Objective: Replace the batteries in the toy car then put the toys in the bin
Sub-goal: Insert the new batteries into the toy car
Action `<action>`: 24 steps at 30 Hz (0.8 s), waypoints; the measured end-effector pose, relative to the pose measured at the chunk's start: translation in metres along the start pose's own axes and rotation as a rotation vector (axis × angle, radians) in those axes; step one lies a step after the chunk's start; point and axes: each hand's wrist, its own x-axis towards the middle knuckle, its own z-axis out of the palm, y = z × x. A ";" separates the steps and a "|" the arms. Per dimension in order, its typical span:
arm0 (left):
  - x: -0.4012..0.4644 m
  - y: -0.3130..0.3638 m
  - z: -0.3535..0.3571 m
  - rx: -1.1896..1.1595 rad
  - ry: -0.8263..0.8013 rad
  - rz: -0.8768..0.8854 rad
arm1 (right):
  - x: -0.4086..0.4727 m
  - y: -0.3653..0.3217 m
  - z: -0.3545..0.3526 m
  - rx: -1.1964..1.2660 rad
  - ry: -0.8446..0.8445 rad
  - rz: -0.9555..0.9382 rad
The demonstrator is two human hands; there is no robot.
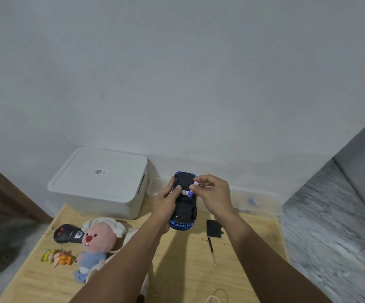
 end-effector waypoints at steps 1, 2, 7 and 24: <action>0.000 0.001 0.001 0.009 -0.009 0.003 | 0.000 0.000 0.002 -0.025 -0.010 -0.015; -0.001 0.003 0.001 0.024 -0.020 -0.002 | 0.001 0.001 0.003 -0.055 -0.024 -0.030; -0.003 0.008 0.002 0.038 -0.044 -0.099 | 0.002 0.000 0.007 -0.238 -0.077 -0.141; -0.004 0.009 -0.001 0.011 -0.141 0.005 | 0.004 0.008 0.006 -0.369 -0.081 -0.184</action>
